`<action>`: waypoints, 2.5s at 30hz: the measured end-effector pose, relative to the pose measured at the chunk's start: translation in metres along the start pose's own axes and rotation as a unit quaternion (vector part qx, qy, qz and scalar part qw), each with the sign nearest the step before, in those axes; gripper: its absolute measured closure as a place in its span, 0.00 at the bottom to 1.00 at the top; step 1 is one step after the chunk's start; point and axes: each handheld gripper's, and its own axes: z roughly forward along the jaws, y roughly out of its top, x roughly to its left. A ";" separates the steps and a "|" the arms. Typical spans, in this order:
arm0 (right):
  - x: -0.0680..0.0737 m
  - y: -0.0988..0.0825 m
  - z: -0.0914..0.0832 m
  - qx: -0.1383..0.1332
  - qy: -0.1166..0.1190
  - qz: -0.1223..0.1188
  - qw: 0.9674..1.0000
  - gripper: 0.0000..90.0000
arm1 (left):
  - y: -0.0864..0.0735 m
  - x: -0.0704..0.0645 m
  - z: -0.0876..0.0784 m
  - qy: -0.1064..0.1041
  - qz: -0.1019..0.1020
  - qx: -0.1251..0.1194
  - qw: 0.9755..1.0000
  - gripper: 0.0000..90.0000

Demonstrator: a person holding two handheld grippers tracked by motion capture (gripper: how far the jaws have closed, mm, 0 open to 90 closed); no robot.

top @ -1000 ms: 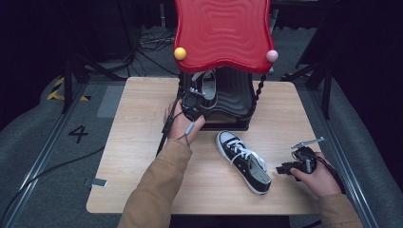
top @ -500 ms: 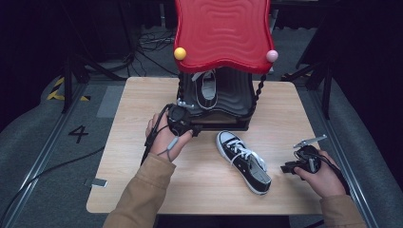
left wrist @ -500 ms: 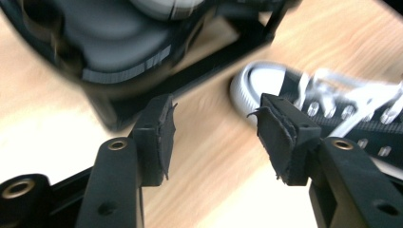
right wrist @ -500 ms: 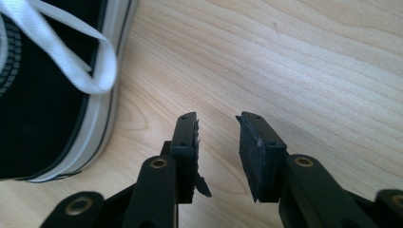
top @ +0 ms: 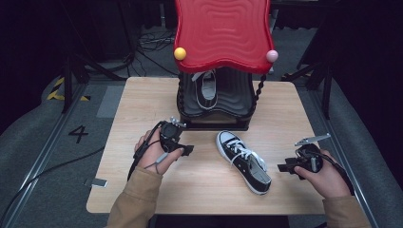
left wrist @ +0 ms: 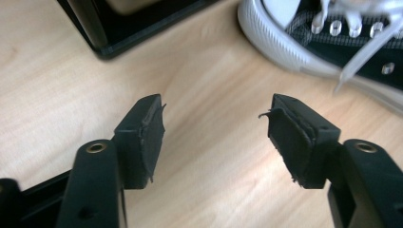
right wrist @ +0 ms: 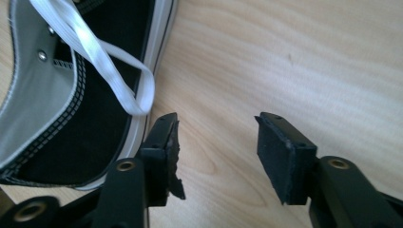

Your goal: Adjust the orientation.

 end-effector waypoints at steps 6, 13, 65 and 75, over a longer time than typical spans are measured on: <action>0.012 0.010 -0.014 -0.011 -0.024 -0.003 1.000 0.56 | -0.012 0.005 0.003 -0.007 -0.012 0.028 1.000 0.39; 0.042 0.021 -0.022 -0.032 0.027 -0.024 0.999 0.59 | -0.019 0.008 0.001 -0.015 -0.003 0.038 0.999 0.39; 0.117 0.052 0.080 0.104 -0.012 -0.085 0.991 0.76 | -0.032 0.017 0.000 -0.007 -0.004 0.060 0.998 0.33; 0.115 0.059 0.082 0.091 -0.017 -0.060 0.994 0.75 | -0.034 0.019 0.000 -0.007 -0.007 0.060 0.998 0.33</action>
